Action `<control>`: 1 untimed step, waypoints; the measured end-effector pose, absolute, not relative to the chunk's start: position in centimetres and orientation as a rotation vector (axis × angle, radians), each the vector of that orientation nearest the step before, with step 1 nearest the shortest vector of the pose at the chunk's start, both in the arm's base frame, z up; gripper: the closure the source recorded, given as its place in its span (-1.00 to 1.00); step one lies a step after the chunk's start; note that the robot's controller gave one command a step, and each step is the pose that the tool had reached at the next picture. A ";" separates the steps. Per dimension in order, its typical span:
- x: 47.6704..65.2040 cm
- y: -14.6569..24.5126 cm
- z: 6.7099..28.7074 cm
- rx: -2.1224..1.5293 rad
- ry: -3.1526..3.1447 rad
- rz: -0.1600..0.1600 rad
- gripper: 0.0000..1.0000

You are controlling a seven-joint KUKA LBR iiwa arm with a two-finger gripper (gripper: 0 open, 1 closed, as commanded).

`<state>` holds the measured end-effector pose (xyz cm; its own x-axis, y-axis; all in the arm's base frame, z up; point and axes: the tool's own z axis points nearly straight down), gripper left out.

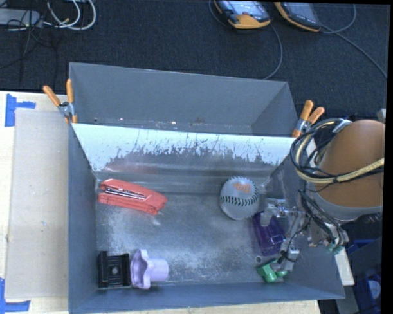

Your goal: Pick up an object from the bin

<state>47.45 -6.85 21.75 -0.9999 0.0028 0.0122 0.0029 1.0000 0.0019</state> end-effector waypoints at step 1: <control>47.6 -6.8 22.2 0.001 -3.138 -0.001 -1.00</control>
Offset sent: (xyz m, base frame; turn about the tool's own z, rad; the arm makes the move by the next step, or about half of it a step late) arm 0.0988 -0.0551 -0.1475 0.0710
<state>47.61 -6.80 22.17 -1.0000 -0.0009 0.0031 -0.0009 1.0000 0.0008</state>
